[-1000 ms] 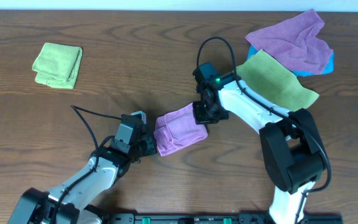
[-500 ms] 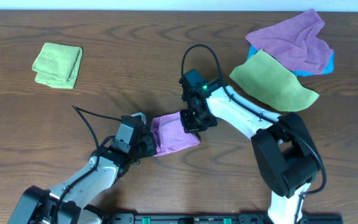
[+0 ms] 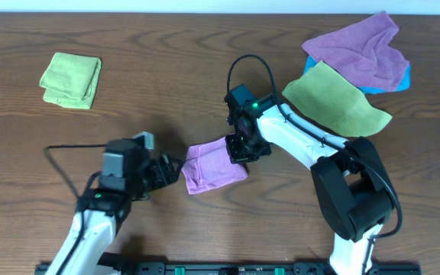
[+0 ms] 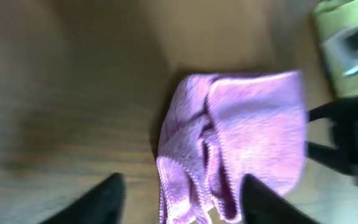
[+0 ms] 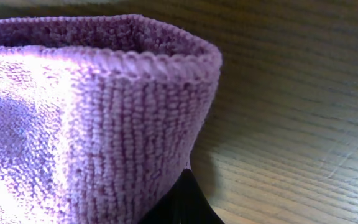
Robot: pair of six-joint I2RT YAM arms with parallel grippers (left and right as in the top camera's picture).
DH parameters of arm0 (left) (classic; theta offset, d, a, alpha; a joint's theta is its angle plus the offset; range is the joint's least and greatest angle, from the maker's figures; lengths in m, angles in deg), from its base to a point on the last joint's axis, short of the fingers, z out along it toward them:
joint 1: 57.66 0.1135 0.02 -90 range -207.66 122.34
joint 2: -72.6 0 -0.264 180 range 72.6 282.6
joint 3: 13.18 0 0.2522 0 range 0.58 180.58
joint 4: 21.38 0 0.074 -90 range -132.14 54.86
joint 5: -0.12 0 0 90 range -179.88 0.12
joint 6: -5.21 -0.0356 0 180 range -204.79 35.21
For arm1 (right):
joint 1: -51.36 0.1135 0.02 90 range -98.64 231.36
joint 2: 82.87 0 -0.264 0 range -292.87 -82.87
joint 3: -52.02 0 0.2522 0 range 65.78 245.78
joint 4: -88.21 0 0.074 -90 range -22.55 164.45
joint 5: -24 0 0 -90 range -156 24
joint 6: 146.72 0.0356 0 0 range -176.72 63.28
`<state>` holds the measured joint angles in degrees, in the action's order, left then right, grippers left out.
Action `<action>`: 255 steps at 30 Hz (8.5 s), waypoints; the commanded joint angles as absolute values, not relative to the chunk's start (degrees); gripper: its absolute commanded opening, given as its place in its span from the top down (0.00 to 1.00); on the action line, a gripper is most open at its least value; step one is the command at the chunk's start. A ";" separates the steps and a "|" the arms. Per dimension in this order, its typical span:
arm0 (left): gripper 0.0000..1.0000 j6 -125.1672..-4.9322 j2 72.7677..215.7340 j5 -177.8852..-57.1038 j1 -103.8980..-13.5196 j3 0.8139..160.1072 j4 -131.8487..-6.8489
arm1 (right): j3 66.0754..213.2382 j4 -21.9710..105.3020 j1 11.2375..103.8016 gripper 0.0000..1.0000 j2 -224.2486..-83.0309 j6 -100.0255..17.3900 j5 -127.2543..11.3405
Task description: Fold the cloth
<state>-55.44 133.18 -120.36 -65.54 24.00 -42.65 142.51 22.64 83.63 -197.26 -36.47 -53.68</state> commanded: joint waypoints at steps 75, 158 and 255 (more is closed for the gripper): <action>0.94 -25.50 160.50 -134.39 -27.66 42.15 -0.53 | 142.62 20.48 76.94 0.98 -197.32 -42.24 -46.71; 0.05 -48.67 176.57 -139.94 -17.04 68.57 -53.91 | 142.95 18.27 83.63 0.99 -196.40 -39.42 -44.98; 0.05 -94.90 72.79 -101.25 -58.68 10.39 -64.64 | 115.58 13.35 100.50 0.01 -123.64 -18.85 -68.11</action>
